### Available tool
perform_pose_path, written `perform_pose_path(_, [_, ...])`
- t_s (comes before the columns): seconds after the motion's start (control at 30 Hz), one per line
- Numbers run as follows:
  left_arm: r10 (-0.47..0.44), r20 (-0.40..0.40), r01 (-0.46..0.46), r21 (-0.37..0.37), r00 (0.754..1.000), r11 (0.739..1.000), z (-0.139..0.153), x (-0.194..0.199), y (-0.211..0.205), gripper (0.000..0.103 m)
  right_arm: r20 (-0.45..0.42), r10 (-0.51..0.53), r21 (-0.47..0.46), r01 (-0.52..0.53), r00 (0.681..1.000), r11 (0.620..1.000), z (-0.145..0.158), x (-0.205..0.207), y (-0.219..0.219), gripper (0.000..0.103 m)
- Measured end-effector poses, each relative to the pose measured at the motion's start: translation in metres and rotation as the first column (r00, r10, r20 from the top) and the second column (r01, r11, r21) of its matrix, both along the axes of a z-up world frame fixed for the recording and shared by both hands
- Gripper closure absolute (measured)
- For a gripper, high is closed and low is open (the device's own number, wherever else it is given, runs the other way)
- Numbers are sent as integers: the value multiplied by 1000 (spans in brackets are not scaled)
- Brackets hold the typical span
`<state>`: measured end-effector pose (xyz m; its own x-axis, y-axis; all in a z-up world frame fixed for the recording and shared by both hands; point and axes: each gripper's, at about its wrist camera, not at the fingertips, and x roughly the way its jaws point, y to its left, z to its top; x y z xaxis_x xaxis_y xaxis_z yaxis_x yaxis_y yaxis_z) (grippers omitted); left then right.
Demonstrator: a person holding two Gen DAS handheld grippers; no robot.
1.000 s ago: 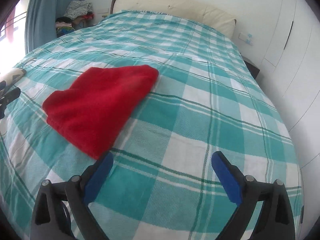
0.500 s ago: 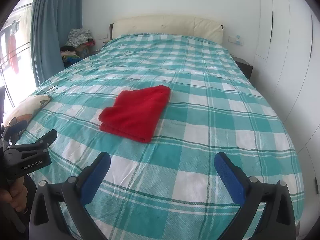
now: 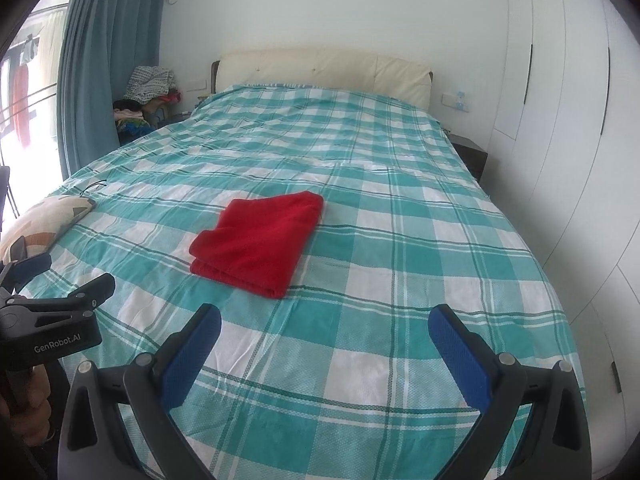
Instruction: Fold small clothes
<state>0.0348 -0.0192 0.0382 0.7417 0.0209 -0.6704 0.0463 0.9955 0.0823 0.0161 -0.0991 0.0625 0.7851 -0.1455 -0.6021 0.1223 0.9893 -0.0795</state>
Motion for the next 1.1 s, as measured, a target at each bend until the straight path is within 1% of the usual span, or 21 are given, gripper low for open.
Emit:
perform_pose_path(0.1, [-4, 17, 4, 26, 1000, 1000, 3, -3, -4, 0, 3, -4, -2, 4, 1000, 1000, 1, 0, 0, 1])
perform_pose_path(0.17, [-5, 16, 5, 41, 1000, 999, 3, -4, -6, 0, 5, -5, -5, 5, 1000, 1000, 3, -1, 1, 1])
perform_pose_path(0.7, [5, 0, -5, 38, 1000, 999, 2, 0, -5, 0, 2, 0, -13, 0, 1000, 1000, 5, -2, 2, 1])
perform_pose_path(0.9, [-6, 47, 6, 20, 999, 1000, 6, -8, -5, 0, -3, -1, -11, 1, 1000, 1000, 3, -4, 1, 1])
perform_pose_path(1.1, [3, 82, -6, 33, 997, 999, 10, -10, -6, 0, -2, 7, -10, -7, 1000, 1000, 3, -1, 3, 1])
